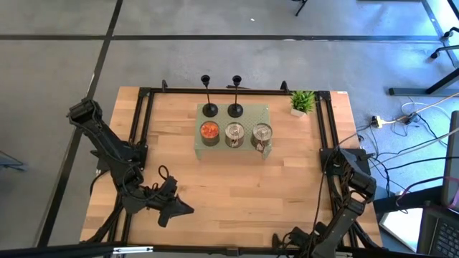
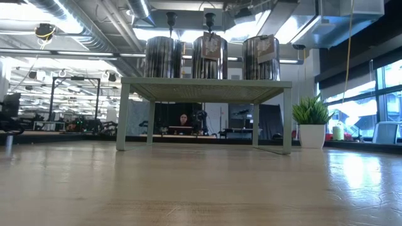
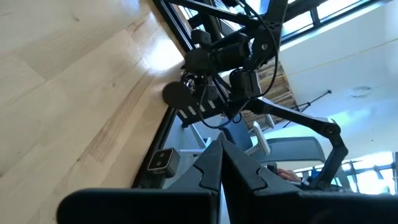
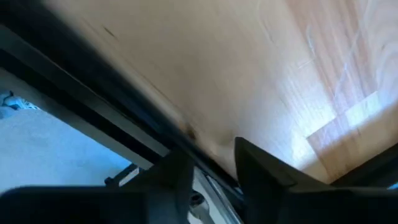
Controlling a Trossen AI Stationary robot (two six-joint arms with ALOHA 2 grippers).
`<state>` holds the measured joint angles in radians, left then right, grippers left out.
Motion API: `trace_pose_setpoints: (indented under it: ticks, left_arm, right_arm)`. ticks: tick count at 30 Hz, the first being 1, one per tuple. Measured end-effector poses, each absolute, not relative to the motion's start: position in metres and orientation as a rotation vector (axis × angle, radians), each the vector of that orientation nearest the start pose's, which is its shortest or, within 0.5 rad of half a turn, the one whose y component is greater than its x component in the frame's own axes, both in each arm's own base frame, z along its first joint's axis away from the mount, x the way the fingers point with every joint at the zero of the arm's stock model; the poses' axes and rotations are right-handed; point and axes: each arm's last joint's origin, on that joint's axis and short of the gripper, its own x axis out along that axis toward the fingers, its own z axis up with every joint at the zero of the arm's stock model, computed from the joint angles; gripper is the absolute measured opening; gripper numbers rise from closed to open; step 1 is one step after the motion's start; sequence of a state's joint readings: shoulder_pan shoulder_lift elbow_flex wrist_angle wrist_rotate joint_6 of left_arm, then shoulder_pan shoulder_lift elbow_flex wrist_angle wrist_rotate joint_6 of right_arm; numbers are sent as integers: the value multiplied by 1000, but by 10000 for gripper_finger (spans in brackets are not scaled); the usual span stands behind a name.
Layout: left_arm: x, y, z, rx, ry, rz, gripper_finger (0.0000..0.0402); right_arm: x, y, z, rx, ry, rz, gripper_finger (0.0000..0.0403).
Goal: Pick & Place candle stick holders
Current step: Put the candle holder on the shelf aligned with the other candle holder
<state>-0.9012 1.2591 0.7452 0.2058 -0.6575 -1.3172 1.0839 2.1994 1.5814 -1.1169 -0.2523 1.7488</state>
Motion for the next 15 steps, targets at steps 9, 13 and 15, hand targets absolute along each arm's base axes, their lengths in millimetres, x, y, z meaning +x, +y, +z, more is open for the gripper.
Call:
trace_pose_setpoints:
  ticks: [9, 13, 15]
  left_arm:
    - [180, -199, 259, -1067, 335, -61, 2]
    - [180, -199, 259, -1054, 332, -62, 2]
    - [180, -199, 259, -1048, 325, -55, 2]
  right_arm:
    - [189, 341, 129, 429, 1842, -653, 38]
    - [200, 335, 137, 415, 1823, -662, 33]
    - [209, 329, 148, 424, 1803, -650, 32]
